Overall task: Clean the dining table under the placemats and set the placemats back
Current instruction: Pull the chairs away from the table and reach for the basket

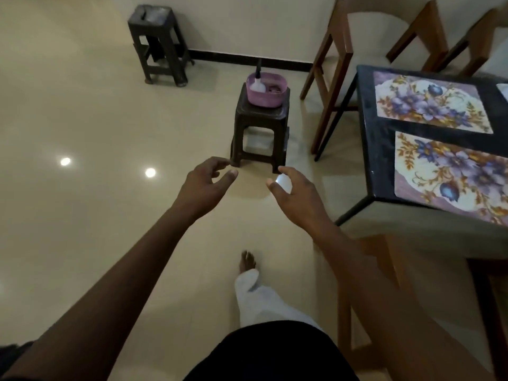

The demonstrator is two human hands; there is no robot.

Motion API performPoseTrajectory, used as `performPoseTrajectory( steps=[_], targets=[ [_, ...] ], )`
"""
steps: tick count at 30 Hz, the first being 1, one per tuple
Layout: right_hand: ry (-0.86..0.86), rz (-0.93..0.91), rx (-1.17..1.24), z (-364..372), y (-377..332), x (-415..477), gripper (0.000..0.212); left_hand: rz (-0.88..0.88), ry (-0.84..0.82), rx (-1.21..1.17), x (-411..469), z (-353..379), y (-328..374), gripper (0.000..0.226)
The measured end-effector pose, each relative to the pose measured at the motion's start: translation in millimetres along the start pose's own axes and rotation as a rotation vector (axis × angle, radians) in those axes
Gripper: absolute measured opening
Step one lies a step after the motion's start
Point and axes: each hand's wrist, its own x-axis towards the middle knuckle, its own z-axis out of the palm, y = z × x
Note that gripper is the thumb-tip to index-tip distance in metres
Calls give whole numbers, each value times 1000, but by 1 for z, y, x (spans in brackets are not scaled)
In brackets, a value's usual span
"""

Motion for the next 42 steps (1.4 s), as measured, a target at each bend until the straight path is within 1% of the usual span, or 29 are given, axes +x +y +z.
performPoseTrajectory(
  steps=[3, 9, 16, 19, 22, 24, 28, 34, 38, 42],
  targets=[
    [-28, -2, 16, 13, -27, 79, 60, -5, 11, -12, 74, -29, -6, 45],
    [-94, -6, 50, 25, -92, 233, 58, -77, 55, -28, 217, -90, -15, 42],
    [-133, -40, 36, 47, -153, 401, 58, -127, 127, -96, 364, -153, -53, 40],
    [-131, -44, 19, 67, -179, 479, 56, -126, 116, -99, 442, -183, -76, 39],
    [-124, 0, 44, 87, -208, 548, 57, -119, 104, -116, 522, -216, -89, 39],
    [-108, 59, 81, 98, -231, 593, 55, -117, 80, -108, 578, -241, -94, 38],
    [-58, 90, 130, 108, -268, 684, 55, -61, 27, -85, 689, -281, -90, 41],
    [45, 119, 157, 101, -285, 820, 56, 28, -82, -14, 849, -297, -69, 43],
    [108, 133, 178, 87, -277, 923, 56, 86, -125, 35, 965, -291, -48, 44],
    [117, 204, 210, 59, -269, 1017, 58, 95, -186, 29, 1072, -280, -16, 44]
  ],
)
